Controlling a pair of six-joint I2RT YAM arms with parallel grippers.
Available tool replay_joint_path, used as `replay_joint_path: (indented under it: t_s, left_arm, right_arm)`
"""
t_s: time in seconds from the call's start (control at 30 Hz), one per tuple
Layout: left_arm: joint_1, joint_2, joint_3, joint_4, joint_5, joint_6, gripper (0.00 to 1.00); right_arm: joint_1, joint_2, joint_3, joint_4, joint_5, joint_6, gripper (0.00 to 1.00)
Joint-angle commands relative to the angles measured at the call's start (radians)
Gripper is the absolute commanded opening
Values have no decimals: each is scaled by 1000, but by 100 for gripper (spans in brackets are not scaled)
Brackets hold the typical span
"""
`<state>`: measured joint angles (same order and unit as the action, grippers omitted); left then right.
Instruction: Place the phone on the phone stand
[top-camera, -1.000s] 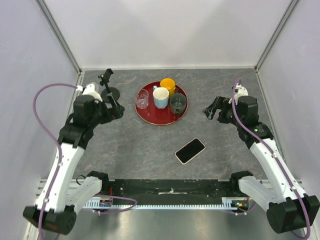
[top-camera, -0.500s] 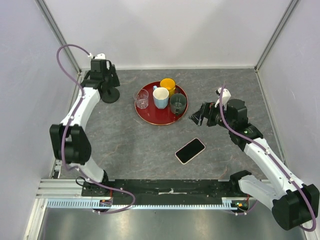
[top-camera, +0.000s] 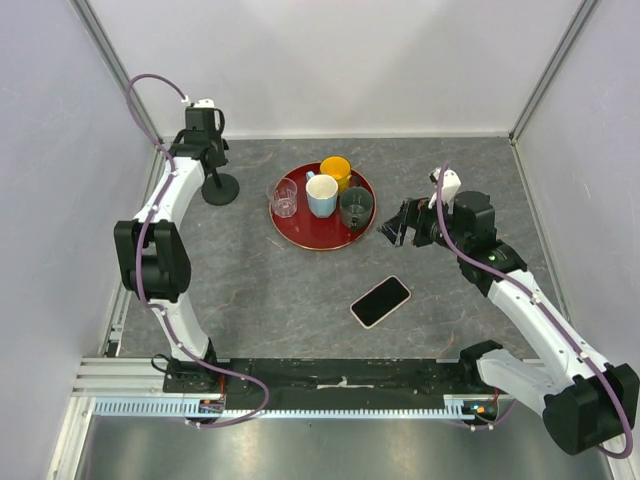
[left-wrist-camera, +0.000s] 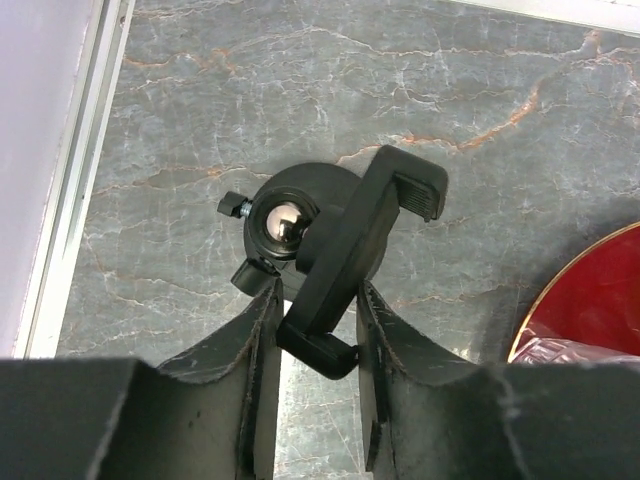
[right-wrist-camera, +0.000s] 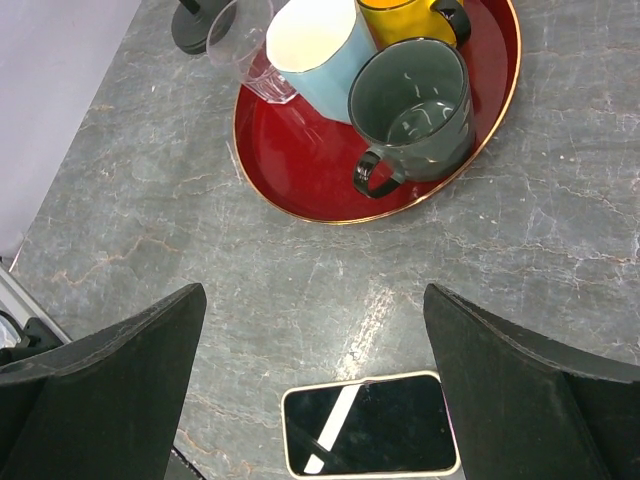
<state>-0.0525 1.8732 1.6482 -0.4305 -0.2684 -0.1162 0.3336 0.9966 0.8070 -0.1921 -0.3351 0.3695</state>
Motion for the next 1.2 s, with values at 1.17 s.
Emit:
replay_joint_path:
  t_s: [1.17]
  left_arm:
    - [-204, -916, -732, -142, 517, -40, 11]
  right_arm:
    - [522, 405, 201, 217, 145, -9, 98]
